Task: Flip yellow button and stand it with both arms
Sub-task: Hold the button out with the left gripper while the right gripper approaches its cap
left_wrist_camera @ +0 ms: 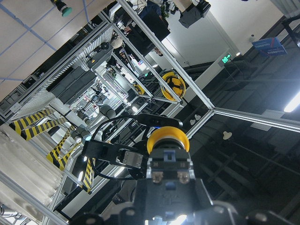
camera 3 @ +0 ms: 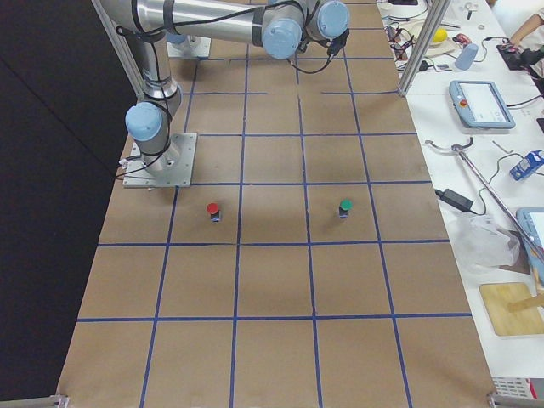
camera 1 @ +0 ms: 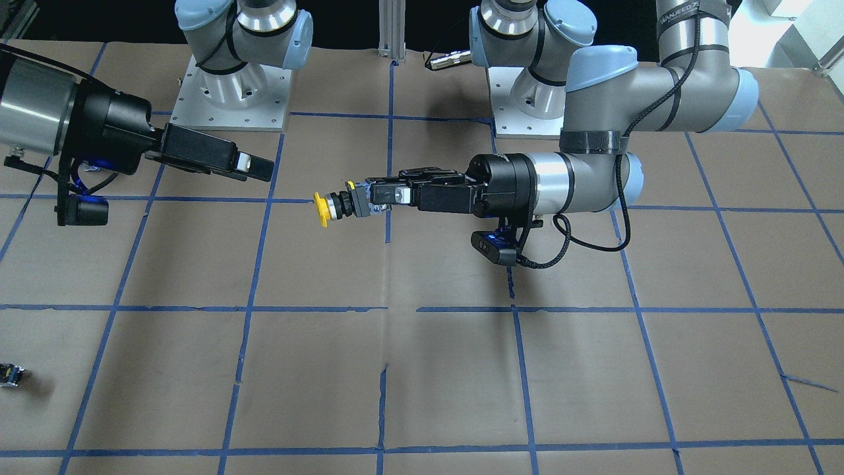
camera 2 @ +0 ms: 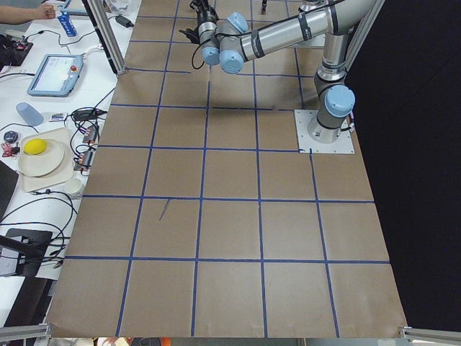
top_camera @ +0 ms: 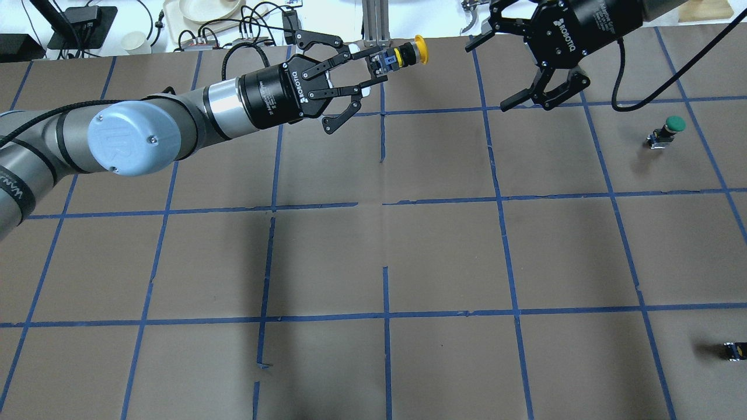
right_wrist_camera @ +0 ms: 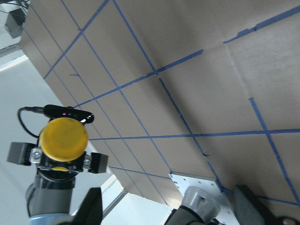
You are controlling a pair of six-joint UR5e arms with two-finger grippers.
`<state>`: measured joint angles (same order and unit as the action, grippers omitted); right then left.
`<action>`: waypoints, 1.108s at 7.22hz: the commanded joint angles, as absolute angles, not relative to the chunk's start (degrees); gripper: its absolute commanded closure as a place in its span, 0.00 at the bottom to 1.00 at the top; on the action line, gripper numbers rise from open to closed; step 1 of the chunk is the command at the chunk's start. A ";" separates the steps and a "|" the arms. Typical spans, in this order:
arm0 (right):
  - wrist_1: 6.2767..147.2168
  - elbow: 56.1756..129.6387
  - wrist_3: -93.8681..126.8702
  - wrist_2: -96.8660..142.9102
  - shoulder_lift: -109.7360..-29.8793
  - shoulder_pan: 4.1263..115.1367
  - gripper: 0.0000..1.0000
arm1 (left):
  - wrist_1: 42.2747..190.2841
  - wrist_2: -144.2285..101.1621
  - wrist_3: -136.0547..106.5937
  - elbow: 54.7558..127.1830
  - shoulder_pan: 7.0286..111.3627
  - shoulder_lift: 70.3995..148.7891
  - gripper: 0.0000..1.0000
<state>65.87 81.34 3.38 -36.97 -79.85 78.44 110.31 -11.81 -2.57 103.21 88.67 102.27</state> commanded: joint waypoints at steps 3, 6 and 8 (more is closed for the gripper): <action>66.97 80.77 3.52 -27.42 -76.20 83.50 0.01 | 110.30 -14.94 -2.81 103.71 91.40 102.30 1.00; 66.80 80.68 3.52 -28.21 -76.03 83.50 0.19 | 110.30 -14.94 -2.81 104.85 91.93 101.87 1.00; 66.80 80.68 3.69 -28.39 -75.94 82.80 0.48 | 110.30 -14.94 -3.34 104.68 90.88 101.26 0.99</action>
